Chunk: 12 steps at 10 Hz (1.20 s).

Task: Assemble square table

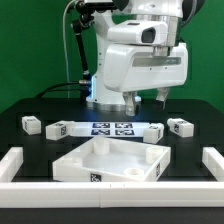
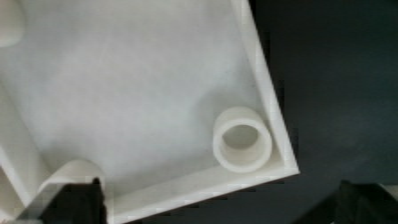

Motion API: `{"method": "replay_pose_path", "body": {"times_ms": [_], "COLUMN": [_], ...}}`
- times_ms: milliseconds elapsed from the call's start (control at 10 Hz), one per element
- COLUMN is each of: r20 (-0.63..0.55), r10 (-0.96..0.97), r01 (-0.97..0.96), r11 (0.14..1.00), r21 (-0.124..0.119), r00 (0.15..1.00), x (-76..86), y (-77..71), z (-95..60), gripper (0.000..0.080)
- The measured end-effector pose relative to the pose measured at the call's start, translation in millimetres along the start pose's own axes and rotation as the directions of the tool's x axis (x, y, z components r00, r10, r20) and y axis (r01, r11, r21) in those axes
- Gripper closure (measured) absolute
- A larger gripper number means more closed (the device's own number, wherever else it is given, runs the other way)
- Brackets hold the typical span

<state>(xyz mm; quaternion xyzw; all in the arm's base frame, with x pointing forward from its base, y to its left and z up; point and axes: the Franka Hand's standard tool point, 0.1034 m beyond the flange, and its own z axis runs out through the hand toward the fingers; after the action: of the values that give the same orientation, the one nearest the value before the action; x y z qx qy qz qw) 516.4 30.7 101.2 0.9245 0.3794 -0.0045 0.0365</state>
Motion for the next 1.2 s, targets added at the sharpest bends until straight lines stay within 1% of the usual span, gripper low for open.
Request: {"method": "replay_pose_path", "body": {"times_ms": [300, 400, 500, 600, 700, 800, 900, 1200], "r20": [0.000, -0.025, -0.057, -0.069, -0.091, -0.127, -0.123, -0.120], "r10": [0.000, -0.051, -0.108, -0.141, -0.185, -0.217, -0.216, -0.219], "r01": [0.000, 0.051, 0.106, 0.139, 0.181, 0.206, 0.206, 0.210], "r11": [1.000, 0.999, 0.994, 0.990, 0.982, 0.974, 0.975, 0.974], "r21": [0.001, -0.012, -0.028, -0.035, -0.057, -0.093, -0.087, -0.084], "r00": [1.000, 0.998, 0.993, 0.988, 0.978, 0.968, 0.969, 0.968], "x": [0.0, 0.1, -7.7, -13.6, -12.8, -8.3, -9.7, -11.0], "y": [-0.1, 0.5, -2.6, -3.1, 1.9, 5.2, 3.5, 3.2], "z": [0.2, 3.0, 11.4, 17.0, 20.0, 21.2, 22.4, 24.3], "gripper": [0.0150, 0.0150, 0.0150, 0.0150, 0.0150, 0.0150, 0.0150, 0.0150]}}
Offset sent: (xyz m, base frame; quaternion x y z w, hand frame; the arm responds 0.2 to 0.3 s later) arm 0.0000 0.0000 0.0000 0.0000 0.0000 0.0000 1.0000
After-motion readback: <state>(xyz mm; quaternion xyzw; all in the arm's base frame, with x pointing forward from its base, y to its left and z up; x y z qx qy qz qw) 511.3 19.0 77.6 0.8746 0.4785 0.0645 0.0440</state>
